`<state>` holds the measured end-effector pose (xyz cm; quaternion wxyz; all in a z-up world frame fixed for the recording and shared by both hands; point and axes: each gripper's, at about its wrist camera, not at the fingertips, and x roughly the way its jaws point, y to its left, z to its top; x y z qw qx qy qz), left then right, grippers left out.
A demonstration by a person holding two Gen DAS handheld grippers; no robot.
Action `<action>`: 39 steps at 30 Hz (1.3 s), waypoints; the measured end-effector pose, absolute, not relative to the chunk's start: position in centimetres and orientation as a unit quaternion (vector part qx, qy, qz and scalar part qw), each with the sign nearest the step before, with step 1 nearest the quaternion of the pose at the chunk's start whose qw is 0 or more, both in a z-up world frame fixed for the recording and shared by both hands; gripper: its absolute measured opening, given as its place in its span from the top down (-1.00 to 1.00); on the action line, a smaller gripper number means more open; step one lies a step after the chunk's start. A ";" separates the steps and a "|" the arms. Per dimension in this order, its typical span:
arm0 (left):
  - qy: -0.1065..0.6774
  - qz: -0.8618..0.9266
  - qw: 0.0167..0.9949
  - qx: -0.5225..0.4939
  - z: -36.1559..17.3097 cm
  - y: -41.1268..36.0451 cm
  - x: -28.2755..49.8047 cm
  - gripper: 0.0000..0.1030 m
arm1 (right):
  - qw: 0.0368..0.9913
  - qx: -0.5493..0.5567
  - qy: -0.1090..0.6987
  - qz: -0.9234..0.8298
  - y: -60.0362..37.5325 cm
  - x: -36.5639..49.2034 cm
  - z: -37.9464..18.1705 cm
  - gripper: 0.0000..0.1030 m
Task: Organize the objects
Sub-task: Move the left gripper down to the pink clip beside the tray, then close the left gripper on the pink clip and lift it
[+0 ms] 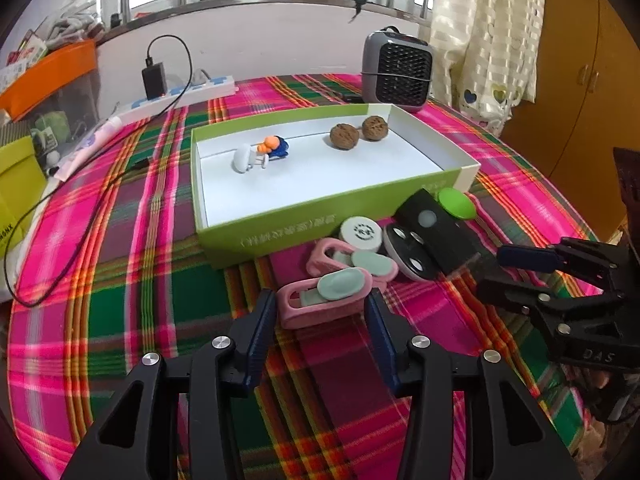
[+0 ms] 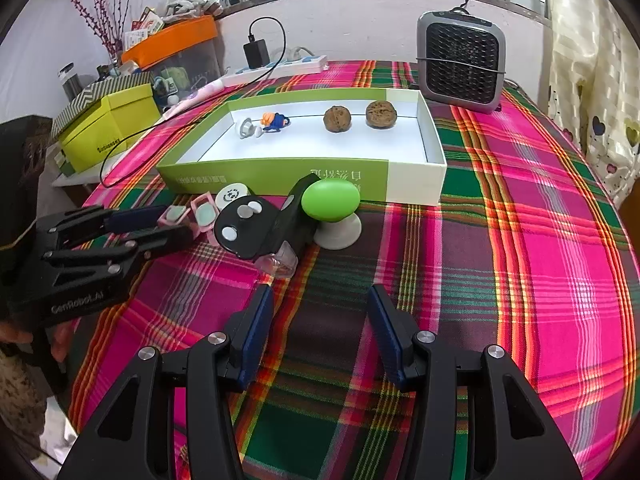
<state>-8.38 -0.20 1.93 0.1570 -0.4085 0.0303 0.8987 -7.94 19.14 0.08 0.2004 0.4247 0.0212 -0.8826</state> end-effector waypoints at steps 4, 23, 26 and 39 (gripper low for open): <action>0.037 0.895 0.155 -0.418 1.6 0.0 -7.7 0.16 | 0.202 0.425 0.018 -0.882 19.2 -8.0 0.1 0.03; 0.034 0.898 0.172 -0.404 2.0 -0.3 -8.6 0.15 | 0.200 0.424 0.022 -0.883 19.2 -7.9 0.1 0.03; 0.038 0.897 0.173 -0.405 1.9 -0.1 -8.8 0.15 | 0.200 0.424 0.022 -0.883 19.2 -7.9 0.1 0.03; 0.044 0.893 0.160 -0.418 1.5 0.2 -8.6 0.64 | 0.200 0.425 0.022 -0.883 19.3 -8.0 0.1 0.03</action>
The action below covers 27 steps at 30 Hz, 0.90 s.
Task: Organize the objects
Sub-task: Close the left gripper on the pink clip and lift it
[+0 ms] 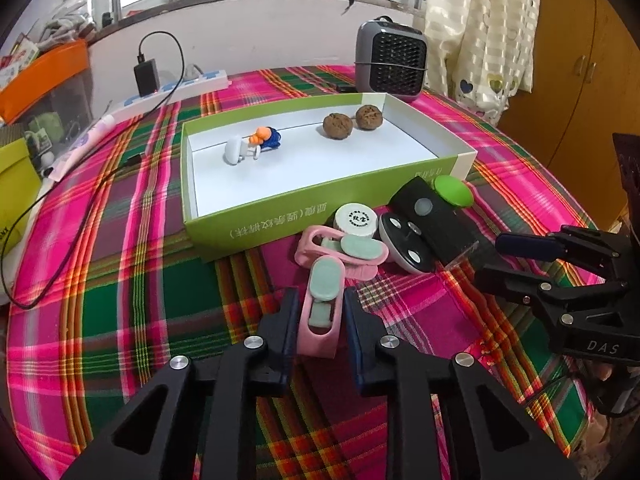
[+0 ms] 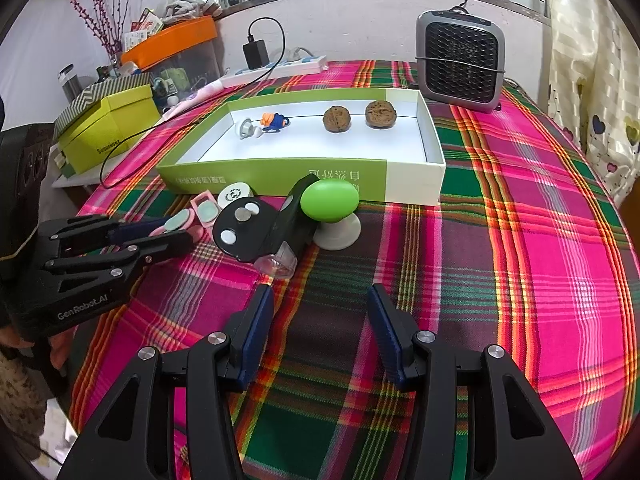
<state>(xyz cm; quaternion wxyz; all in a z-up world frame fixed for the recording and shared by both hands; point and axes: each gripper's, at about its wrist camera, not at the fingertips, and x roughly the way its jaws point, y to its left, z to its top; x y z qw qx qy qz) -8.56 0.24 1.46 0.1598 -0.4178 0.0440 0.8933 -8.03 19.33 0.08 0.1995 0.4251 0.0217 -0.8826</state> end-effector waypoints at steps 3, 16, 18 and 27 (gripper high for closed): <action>0.039 0.894 0.155 -0.418 1.4 0.1 -8.3 0.69 | 0.197 0.425 0.026 -0.883 19.2 -8.0 0.1 0.03; -0.001 0.903 0.098 -0.419 1.3 -1.3 -7.1 0.69 | 0.190 0.425 0.035 -0.884 18.8 -7.9 0.1 0.03; -0.009 0.903 0.096 -0.419 1.3 -1.4 -7.1 0.69 | 0.188 0.425 0.035 -0.885 18.8 -8.0 0.1 0.03; -0.015 0.903 0.091 -0.420 1.2 -1.5 -7.2 0.69 | 0.177 0.426 0.039 -0.887 18.9 -8.9 0.1 0.03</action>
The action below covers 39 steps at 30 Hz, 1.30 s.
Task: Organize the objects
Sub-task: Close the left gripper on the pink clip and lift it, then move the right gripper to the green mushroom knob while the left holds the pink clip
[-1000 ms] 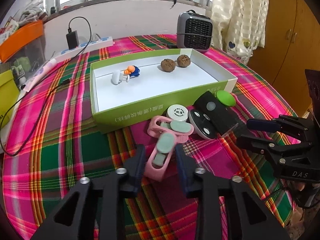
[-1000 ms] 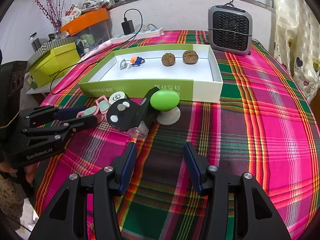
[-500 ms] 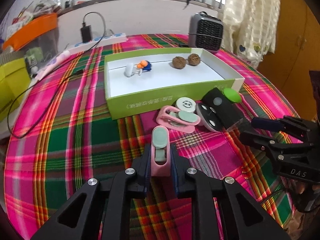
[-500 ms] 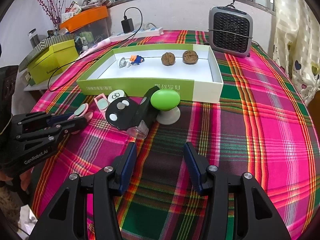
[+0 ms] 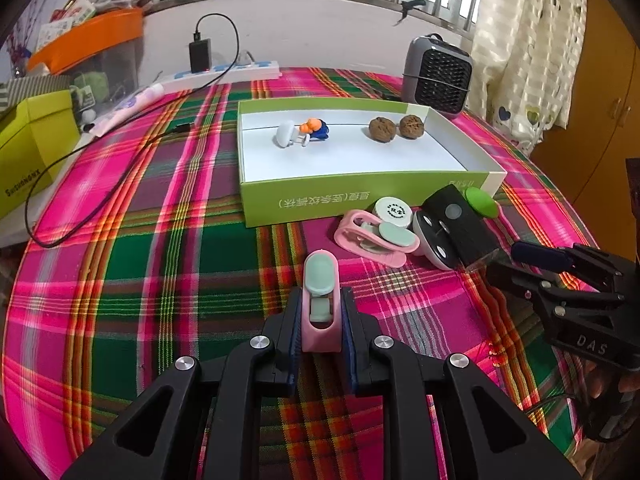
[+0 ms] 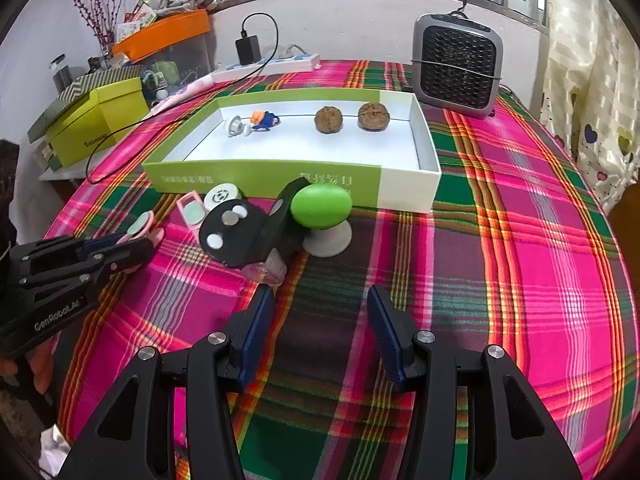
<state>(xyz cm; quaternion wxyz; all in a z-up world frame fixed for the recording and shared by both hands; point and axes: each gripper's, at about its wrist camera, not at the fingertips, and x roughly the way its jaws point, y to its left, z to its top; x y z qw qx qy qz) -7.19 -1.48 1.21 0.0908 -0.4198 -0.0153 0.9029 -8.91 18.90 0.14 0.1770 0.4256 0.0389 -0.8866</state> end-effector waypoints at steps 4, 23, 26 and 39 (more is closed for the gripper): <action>-0.017 0.903 0.091 -0.420 1.2 -1.5 -7.1 0.69 | 0.179 0.427 0.035 -0.886 19.1 -9.3 0.2 0.03; -0.019 0.903 0.091 -0.420 1.0 -1.4 -6.9 0.69 | 0.193 0.408 0.022 -0.892 20.7 -9.8 1.5 0.03; -0.020 0.903 0.092 -0.420 1.1 -1.4 -6.9 0.68 | 0.181 0.410 0.033 -0.893 20.4 -10.5 1.3 0.03; -0.021 0.902 0.093 -0.420 1.1 -1.4 -6.9 0.66 | 0.193 0.415 0.054 -0.887 18.9 -12.4 0.4 0.03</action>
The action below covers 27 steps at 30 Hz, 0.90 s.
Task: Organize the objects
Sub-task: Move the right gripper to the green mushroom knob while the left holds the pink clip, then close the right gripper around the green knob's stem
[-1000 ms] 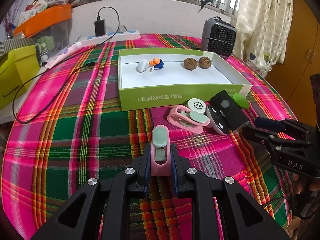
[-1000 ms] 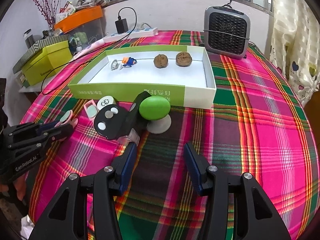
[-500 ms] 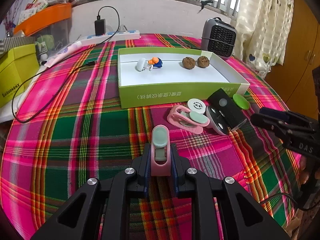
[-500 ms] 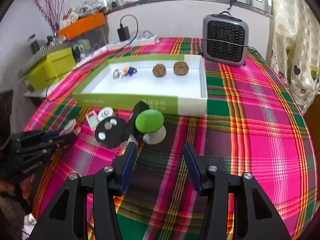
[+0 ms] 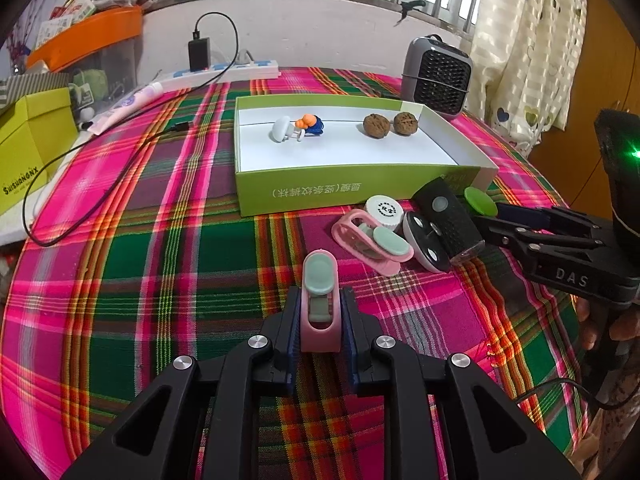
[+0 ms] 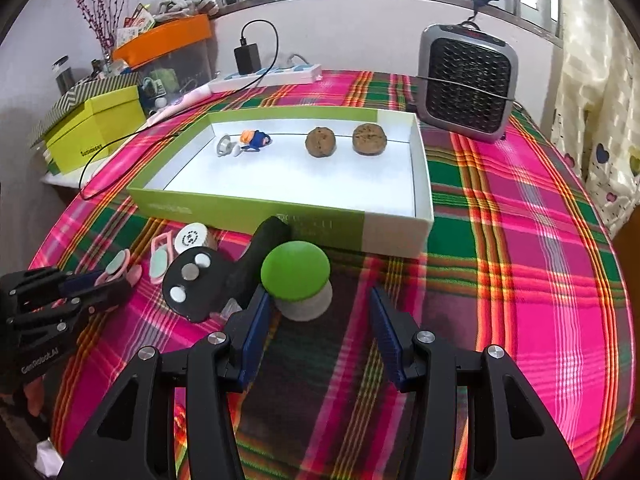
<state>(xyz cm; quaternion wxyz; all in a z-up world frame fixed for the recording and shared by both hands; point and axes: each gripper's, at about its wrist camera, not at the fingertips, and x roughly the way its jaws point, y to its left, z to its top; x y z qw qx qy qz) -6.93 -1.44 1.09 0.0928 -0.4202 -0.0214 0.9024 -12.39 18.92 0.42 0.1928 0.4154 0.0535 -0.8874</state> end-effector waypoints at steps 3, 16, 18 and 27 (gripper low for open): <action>-0.023 0.902 0.093 -0.420 1.1 -1.4 -6.9 0.66 | 0.188 0.422 0.056 -0.885 18.7 -12.9 0.2 0.03; -0.023 0.902 0.094 -0.421 1.1 -1.3 -6.9 0.66 | 0.185 0.428 0.060 -0.883 18.1 -13.8 0.0 0.03; -0.022 0.902 0.093 -0.421 1.1 -1.3 -6.9 0.66 | 0.185 0.428 0.060 -0.883 18.1 -13.8 0.0 0.04; -0.021 0.902 0.093 -0.421 1.1 -1.3 -7.0 0.66 | 0.200 0.424 0.066 -0.881 17.7 -13.6 0.0 0.36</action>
